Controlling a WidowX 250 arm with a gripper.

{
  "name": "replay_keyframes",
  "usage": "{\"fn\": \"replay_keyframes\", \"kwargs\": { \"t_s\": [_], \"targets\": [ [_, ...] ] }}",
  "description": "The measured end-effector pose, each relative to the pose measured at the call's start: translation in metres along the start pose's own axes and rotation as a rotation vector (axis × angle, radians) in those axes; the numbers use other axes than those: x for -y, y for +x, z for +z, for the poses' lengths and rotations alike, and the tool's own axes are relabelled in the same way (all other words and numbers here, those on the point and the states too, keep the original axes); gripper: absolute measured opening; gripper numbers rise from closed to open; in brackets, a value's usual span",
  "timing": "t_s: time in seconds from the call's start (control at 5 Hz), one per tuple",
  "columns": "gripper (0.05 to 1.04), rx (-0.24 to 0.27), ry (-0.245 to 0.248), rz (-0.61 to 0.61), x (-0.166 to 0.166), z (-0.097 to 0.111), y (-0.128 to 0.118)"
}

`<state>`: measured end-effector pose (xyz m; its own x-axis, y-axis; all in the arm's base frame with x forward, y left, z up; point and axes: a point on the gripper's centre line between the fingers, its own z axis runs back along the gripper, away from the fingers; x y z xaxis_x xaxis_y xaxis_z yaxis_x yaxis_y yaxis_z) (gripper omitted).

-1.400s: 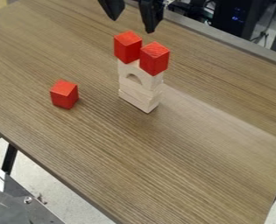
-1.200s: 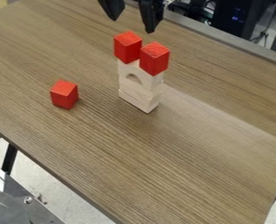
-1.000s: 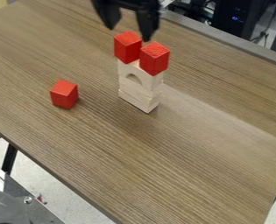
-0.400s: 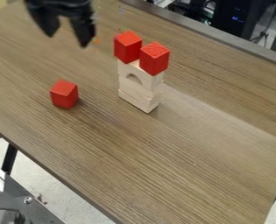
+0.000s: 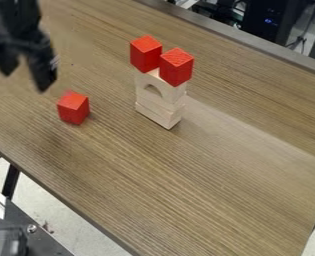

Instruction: Put the red cube on top of two red cubes on right

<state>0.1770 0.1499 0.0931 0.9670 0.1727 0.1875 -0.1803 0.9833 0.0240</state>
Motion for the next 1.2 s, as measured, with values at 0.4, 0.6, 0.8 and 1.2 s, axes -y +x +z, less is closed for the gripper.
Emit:
{"fn": "replay_keyframes", "kwargs": {
  "t_s": [0.4,0.6,0.8,1.2],
  "targets": [
    [0.999,0.051,-0.066,0.023,0.009,-0.020,-0.006],
    [0.999,0.060,-0.109,0.020,0.018,-0.018,-0.004],
    [0.999,0.067,-0.108,0.008,0.021,-0.019,-0.001],
    [0.999,0.067,-0.073,-0.009,0.026,-0.032,0.011]
  ]
}}
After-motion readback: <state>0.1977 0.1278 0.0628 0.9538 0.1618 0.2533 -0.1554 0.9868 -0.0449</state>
